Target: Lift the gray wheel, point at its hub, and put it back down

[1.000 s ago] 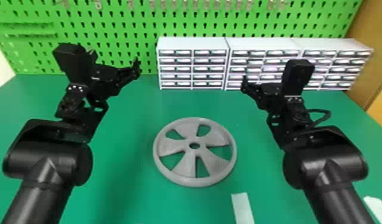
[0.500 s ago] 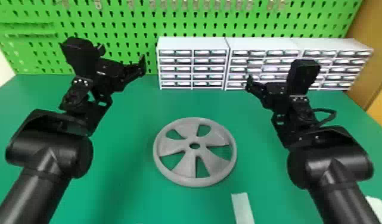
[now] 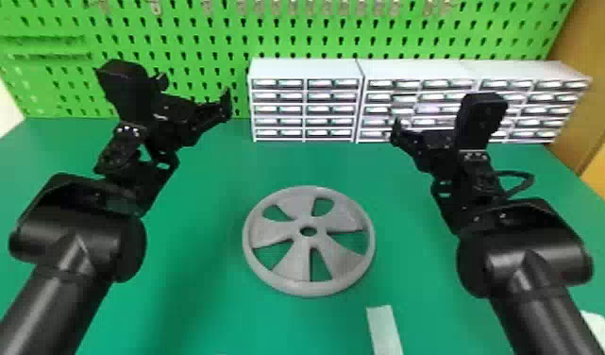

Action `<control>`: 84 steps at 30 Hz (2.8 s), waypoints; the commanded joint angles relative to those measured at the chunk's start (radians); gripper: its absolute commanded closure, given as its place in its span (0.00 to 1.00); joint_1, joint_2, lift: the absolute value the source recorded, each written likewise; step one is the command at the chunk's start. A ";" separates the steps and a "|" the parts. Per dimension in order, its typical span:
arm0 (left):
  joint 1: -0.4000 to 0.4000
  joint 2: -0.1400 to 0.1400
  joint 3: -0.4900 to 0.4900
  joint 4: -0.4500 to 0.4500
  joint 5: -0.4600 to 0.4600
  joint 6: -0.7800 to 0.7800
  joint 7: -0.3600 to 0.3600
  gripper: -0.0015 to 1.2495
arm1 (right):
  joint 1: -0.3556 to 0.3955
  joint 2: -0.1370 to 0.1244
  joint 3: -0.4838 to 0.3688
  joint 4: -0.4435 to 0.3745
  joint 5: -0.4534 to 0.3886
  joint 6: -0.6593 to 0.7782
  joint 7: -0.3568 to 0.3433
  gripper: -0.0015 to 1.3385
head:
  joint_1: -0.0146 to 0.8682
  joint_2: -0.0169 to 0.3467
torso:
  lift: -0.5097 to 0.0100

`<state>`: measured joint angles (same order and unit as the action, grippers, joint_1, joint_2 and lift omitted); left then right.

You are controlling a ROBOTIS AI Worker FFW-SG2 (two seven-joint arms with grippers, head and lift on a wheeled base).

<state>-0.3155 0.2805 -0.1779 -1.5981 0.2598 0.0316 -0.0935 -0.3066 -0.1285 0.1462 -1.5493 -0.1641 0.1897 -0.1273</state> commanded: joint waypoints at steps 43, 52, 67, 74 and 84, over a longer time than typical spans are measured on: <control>0.056 -0.081 0.072 -0.016 -0.050 -0.001 -0.003 0.00 | 0.014 0.010 0.004 -0.006 -0.012 -0.001 0.026 0.02 | 0.80 0.18 | 0.81; 0.058 -0.084 0.075 -0.016 -0.048 -0.001 -0.003 0.00 | 0.007 0.015 0.001 -0.006 -0.012 -0.001 0.026 0.02 | 0.80 0.18 | 0.81; 0.058 -0.084 0.075 -0.017 -0.047 -0.001 -0.003 0.00 | 0.009 0.016 0.007 -0.006 -0.012 -0.001 0.026 0.02 | 0.80 0.18 | 0.81; 0.061 -0.086 0.078 -0.017 -0.047 -0.001 -0.003 0.00 | 0.011 0.016 0.007 -0.006 -0.014 -0.001 0.026 0.02 | 0.80 0.18 | 0.81; 0.067 -0.089 0.089 -0.019 -0.047 -0.001 -0.003 0.00 | 0.014 0.016 0.006 -0.006 -0.014 -0.001 0.026 0.02 | 0.80 0.18 | 0.81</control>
<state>-0.2506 0.1929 -0.0935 -1.6154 0.2132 0.0307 -0.0966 -0.2941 -0.1120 0.1537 -1.5555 -0.1780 0.1887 -0.1011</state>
